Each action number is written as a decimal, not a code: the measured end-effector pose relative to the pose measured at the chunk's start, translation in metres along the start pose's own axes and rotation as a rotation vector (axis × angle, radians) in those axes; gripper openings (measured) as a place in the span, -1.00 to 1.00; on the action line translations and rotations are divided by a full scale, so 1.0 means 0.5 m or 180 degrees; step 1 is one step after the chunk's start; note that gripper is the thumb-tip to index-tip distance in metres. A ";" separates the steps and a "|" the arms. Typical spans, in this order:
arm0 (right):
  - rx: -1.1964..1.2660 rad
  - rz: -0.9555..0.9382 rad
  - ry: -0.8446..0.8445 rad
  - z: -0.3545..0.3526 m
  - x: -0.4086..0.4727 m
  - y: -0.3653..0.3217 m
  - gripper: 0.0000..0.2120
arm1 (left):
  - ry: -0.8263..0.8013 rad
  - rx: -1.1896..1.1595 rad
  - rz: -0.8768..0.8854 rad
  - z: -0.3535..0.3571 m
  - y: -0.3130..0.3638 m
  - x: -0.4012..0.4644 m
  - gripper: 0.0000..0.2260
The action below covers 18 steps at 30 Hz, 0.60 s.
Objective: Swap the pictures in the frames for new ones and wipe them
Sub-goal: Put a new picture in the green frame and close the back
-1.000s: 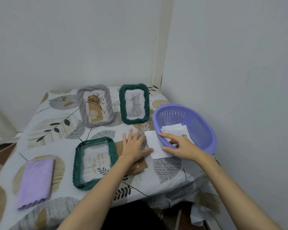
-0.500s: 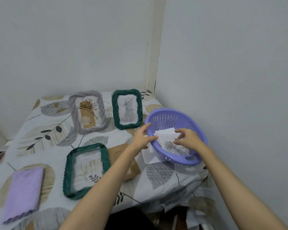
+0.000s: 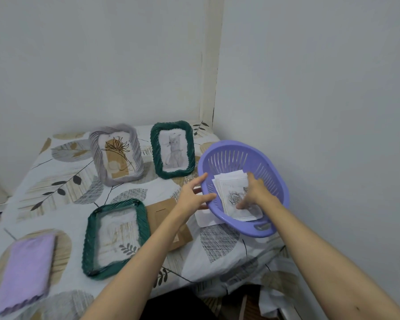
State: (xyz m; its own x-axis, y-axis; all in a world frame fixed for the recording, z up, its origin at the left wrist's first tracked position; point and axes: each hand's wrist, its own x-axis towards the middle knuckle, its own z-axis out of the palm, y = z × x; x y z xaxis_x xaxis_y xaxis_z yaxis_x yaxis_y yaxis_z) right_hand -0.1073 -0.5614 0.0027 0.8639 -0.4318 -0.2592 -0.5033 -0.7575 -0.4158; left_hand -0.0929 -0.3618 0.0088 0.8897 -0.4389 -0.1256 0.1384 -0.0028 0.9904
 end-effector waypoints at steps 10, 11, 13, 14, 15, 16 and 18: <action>0.0356 -0.0160 0.0777 -0.005 0.001 0.013 -0.68 | -0.0026 0.0023 -0.0010 -0.004 -0.002 -0.003 -0.36; 0.0355 -0.0178 0.0799 -0.007 -0.001 0.013 -0.74 | -0.0027 0.0037 -0.0017 -0.004 -0.002 -0.003 -0.36; 0.0322 -0.0230 0.0886 -0.009 -0.003 0.012 -0.82 | -0.0032 0.0053 -0.0036 -0.004 -0.001 -0.002 -0.36; 0.0288 -0.0243 0.0933 -0.011 -0.003 0.012 -0.83 | -0.0037 0.0048 -0.0051 -0.005 -0.001 -0.002 -0.36; 0.0267 -0.0259 0.0964 -0.013 -0.003 0.013 -0.83 | -0.0038 0.0041 -0.0071 -0.005 -0.001 -0.001 -0.36; 0.0282 -0.0290 0.0971 -0.015 -0.003 0.013 -0.80 | -0.0036 0.0040 -0.0084 -0.005 -0.001 -0.001 -0.36; 0.0544 -0.0398 0.0904 -0.018 0.000 0.018 -0.65 | -0.0031 0.0045 -0.0102 -0.006 -0.001 0.000 -0.36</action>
State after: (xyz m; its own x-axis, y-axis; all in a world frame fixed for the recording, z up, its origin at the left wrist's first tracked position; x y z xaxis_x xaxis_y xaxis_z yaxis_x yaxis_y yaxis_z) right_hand -0.1116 -0.5724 0.0069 0.8771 -0.4782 0.0457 -0.3683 -0.7305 -0.5751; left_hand -0.0918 -0.3593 0.0083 0.8806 -0.4471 -0.1568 0.1605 -0.0298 0.9866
